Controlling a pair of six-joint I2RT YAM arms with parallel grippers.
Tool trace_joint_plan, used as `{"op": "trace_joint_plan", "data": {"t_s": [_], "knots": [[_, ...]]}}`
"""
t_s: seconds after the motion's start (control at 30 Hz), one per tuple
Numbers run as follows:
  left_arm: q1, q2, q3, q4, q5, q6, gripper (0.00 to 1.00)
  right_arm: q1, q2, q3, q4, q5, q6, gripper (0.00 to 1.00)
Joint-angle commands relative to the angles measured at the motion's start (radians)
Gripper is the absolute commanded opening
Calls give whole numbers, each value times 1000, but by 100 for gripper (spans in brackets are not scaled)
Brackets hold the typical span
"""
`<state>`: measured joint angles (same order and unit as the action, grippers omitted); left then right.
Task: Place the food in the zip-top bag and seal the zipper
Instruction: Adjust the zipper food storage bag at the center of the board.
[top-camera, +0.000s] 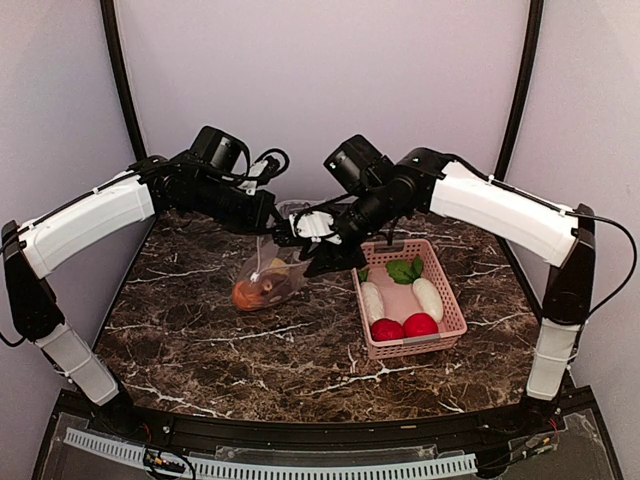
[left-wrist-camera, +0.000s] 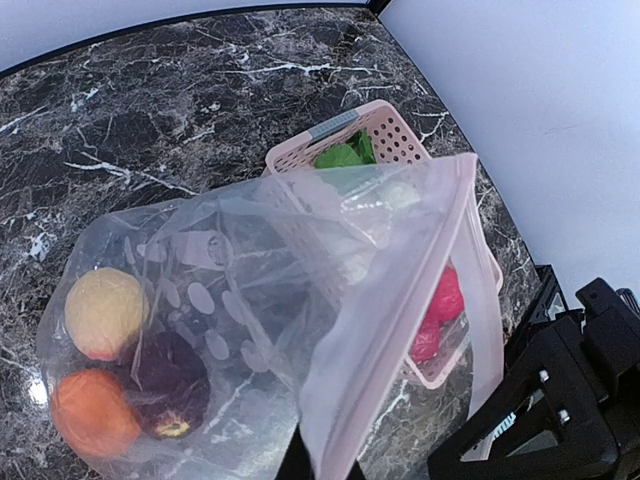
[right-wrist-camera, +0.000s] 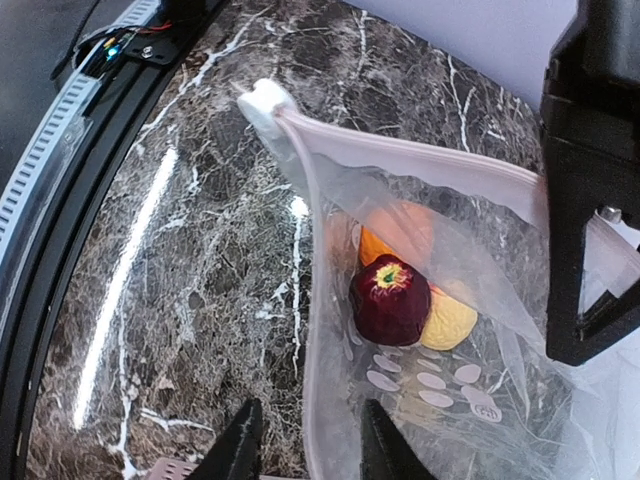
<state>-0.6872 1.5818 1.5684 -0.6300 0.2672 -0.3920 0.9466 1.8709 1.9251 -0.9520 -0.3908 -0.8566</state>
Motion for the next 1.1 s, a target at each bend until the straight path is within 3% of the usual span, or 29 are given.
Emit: {"op": "trace_joint_plan", "data": {"t_s": [0.0,0.1,0.27,0.4,0.47,0.6,0.7,0.87,1.07], "knots": [[-3,-22,25,-52,11,37,1,21,15,28,11,79,-39,23],[-3,-22,29,-56,9,48,1,26,18,61,11,82,-35,1],[-3,-15,34,-68,2,60,1,32,-7,129,28,44,3,0],[-3,-3,52,-90,-2,62,1,31,-12,77,48,50,9,0],[-3,-2,108,-132,-50,95,1,31,-4,68,32,65,27,8],[-3,-13,176,-193,-118,138,1,30,-40,95,2,47,56,45],[-3,4,207,-232,-116,146,1,8,-77,174,-28,-20,92,58],[-2,22,246,-285,-136,155,1,-90,-149,195,-57,-146,152,63],[-3,15,226,-299,-171,152,1,-236,-268,-49,-31,-206,186,63]]}}
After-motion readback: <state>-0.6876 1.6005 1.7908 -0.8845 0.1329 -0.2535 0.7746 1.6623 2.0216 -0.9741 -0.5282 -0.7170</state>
